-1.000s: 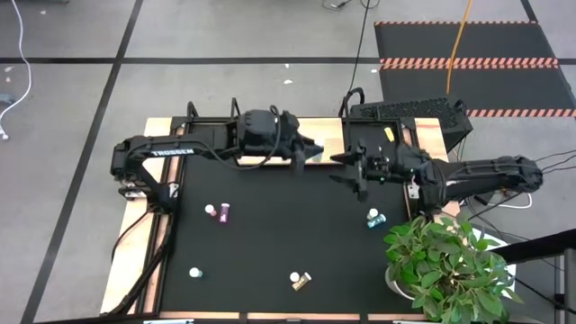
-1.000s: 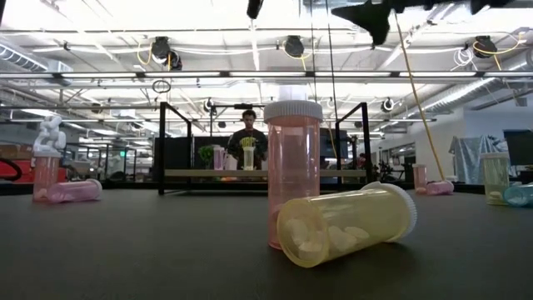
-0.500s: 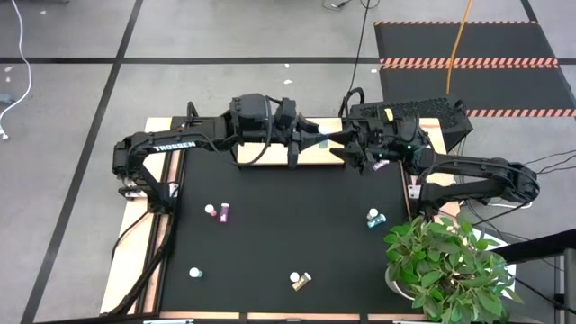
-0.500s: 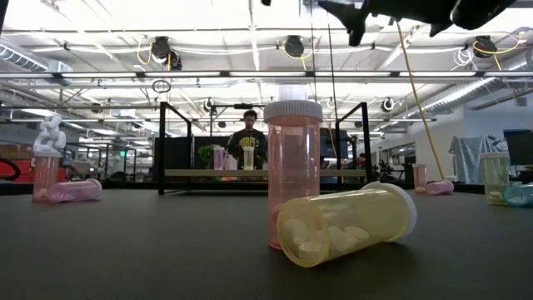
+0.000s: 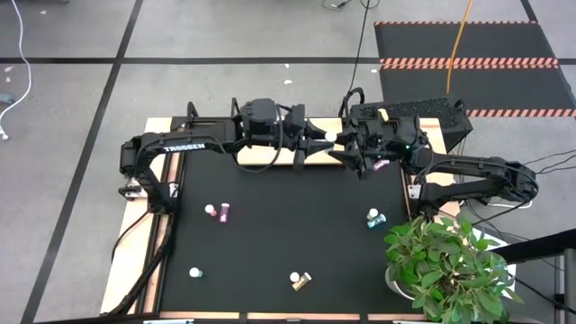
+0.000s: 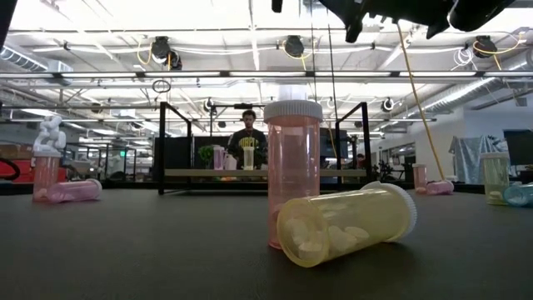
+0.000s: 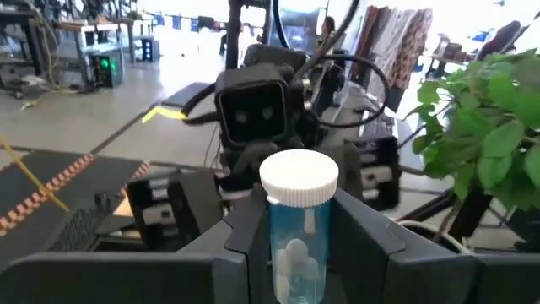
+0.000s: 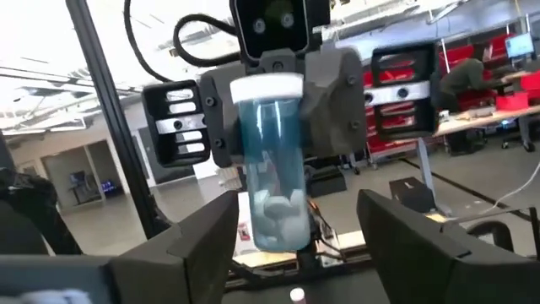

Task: Pick and place medicine bottles onto shelf by color
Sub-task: Put the left blue pill bottle on the shelf

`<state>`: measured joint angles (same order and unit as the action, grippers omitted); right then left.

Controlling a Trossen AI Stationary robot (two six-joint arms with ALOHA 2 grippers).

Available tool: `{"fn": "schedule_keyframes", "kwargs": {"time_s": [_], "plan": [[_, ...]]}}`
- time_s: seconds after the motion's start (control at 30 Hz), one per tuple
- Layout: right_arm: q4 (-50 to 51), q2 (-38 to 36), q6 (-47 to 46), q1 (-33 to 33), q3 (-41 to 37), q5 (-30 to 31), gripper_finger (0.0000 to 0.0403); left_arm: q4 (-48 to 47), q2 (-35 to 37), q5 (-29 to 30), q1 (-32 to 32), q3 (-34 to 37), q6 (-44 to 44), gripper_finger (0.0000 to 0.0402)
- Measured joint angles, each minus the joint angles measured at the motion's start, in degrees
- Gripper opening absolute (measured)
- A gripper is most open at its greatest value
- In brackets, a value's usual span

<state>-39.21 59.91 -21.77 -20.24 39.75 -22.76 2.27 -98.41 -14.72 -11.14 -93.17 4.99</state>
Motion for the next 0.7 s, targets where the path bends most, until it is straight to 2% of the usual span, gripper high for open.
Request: {"fn": "schedule_keyframes", "kwargs": {"time_s": [0.27, 0.7], "plan": [[3.1, 0.0, -0.7, -0.3, 0.0, 0.0, 0.0198, 1.8, -0.9, 1.3, 0.3, 0.0, 0.7, 0.0108], [3.1, 0.0, -1.5, -0.3, 0.0, -0.4, 0.0106, 0.7, -0.9, 1.6, 0.2, 0.0, 0.0, 0.0108]]}}
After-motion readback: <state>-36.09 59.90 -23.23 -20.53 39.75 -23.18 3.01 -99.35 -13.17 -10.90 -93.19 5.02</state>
